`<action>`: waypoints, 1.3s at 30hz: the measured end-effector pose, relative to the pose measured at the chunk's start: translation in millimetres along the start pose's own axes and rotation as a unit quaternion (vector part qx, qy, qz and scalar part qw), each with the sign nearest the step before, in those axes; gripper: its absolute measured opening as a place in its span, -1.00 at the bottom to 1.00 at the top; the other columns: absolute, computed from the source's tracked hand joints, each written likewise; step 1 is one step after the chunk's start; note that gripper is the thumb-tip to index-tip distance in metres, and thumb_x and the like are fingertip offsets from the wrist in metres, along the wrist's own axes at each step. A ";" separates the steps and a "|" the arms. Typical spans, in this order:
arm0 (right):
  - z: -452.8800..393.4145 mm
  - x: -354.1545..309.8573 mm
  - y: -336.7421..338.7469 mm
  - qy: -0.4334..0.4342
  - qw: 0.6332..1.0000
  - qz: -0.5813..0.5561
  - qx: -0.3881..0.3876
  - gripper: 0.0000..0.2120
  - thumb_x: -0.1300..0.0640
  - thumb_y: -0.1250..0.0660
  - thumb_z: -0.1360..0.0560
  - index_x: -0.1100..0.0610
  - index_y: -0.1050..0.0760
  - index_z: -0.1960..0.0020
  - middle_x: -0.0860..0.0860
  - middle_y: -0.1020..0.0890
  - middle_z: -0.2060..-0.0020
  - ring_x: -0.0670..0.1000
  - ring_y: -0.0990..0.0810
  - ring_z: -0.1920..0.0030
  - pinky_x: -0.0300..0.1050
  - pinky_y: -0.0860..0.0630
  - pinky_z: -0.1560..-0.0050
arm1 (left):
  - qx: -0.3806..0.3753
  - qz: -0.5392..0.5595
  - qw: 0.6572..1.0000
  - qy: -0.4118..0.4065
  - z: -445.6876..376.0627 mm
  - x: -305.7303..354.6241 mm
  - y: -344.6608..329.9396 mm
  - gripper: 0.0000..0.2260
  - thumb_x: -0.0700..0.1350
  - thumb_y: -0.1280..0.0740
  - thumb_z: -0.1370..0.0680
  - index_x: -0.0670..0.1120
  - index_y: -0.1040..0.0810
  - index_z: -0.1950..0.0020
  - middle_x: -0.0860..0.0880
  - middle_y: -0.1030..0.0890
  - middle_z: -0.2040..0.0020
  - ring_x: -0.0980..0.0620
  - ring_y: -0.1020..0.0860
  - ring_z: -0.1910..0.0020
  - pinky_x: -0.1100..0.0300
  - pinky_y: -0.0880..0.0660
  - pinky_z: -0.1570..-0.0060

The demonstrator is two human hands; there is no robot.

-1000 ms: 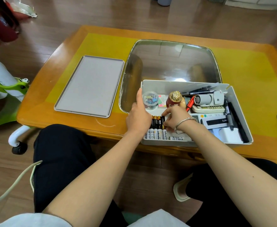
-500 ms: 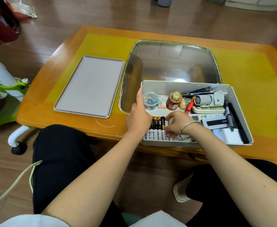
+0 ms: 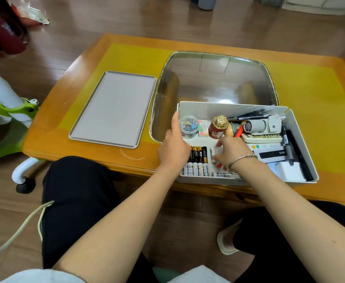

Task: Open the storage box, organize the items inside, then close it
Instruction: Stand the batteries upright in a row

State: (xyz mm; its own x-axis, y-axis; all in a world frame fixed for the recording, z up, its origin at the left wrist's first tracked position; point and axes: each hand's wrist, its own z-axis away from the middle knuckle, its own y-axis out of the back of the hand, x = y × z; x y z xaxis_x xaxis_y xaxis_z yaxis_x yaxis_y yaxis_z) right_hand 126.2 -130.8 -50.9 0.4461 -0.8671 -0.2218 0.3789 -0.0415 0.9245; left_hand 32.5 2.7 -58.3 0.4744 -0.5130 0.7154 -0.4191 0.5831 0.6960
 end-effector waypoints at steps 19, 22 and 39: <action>4.8 1.6 11.1 0.135 0.961 0.148 -0.192 -0.88 0.22 -0.38 -0.37 0.07 -0.63 0.13 -0.09 -0.62 0.25 -0.05 -0.56 0.22 -0.17 -0.56 0.09 | 0.000 -0.006 1.000 0.002 -0.2 -0.1 -0.7 -0.24 -0.14 -0.35 -0.56 0.11 0.10 -0.56 -0.06 -0.49 -0.27 -0.02 -0.54 -0.13 0.05 -0.57 0.11; 2.1 -2.1 11.1 0.146 0.953 0.184 -0.192 -0.87 0.22 -0.35 -0.35 0.05 -0.62 0.15 -0.04 -0.66 0.18 0.01 -0.60 0.18 -0.17 -0.57 0.13 | -0.003 -0.008 1.000 0.004 0.3 -0.2 -0.2 -0.24 -0.14 -0.34 -0.56 0.10 0.11 -0.56 -0.07 -0.50 -0.27 -0.03 -0.54 -0.12 0.03 -0.58 0.09; 4.4 7.4 15.5 0.130 0.971 0.174 -0.100 -0.86 0.06 -0.44 -0.40 0.13 -0.61 0.20 0.07 -0.63 0.23 0.04 -0.51 0.23 -0.15 -0.49 0.16 | -0.003 0.002 1.000 0.000 0.0 -0.4 0.4 -0.25 -0.14 -0.35 -0.56 0.11 0.09 -0.55 -0.06 -0.48 -0.29 -0.03 -0.54 -0.14 0.00 -0.59 0.06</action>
State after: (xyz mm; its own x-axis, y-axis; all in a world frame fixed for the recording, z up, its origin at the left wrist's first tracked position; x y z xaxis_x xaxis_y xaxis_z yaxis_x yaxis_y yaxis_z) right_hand 131.8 -140.1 -36.8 0.7545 -0.6563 -0.0022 0.3076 0.3507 0.8846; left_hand 32.2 3.1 -58.3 0.4730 -0.5113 0.7175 -0.4162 0.5881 0.6935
